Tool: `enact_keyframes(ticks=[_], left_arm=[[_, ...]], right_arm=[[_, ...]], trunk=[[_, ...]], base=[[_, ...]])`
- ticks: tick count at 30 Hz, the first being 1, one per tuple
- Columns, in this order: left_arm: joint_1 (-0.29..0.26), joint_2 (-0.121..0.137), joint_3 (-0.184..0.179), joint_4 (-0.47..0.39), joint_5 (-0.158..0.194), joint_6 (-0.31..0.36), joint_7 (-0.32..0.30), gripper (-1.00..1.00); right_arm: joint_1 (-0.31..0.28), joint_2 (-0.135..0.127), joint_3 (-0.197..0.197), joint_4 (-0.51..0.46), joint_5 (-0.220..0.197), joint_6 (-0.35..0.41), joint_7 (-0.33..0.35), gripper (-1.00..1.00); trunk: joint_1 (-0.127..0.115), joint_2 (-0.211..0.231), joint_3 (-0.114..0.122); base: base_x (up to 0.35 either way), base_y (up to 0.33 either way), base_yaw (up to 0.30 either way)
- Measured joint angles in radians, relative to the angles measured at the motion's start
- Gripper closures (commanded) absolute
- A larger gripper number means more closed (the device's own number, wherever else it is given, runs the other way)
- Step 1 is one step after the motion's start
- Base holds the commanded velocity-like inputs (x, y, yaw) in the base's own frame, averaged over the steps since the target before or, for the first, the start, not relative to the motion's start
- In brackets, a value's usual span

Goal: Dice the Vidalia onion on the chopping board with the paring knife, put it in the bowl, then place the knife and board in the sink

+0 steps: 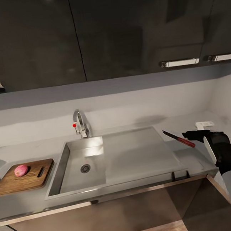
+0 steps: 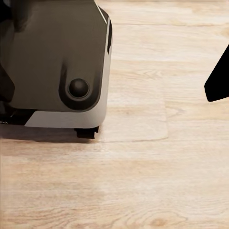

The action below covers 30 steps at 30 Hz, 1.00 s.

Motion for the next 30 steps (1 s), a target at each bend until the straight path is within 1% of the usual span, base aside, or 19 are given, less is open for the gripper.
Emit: enact_keyframes(ticks=[5, 14, 19, 30], left_arm=[[0.0, 0.001, 0.0, 0.0, 0.0, 0.001, 0.0, -1.0], [0.001, 0.001, 0.0, 0.0, 0.0, 0.001, 0.0, -1.0], [0.001, 0.0, 0.0, 0.0, -0.001, 0.001, 0.0, -1.0], [0.001, 0.0, 0.0, 0.0, 0.0, 0.001, 0.0, -1.0]], right_arm=[[0.0, 0.001, 0.001, 0.03, -0.001, -0.001, 0.001, -1.0], [0.0, 0.002, 0.002, 0.034, -0.002, -0.002, 0.003, -1.0], [0.0, 0.003, 0.002, 0.036, -0.001, -0.002, 0.026, -1.0], [0.0, 0.004, 0.002, 0.036, 0.0, -0.002, 0.029, -1.0]], trunk=[[0.0, 0.0, -0.006], [0.0, 0.0, -0.015], [0.0, 0.0, -0.016], [0.0, 0.0, -0.016]], base=[[0.0, -0.084, 0.0], [0.0, -0.008, 0.0], [0.0, 0.0, 0.0], [0.0, 0.0, 0.0]])
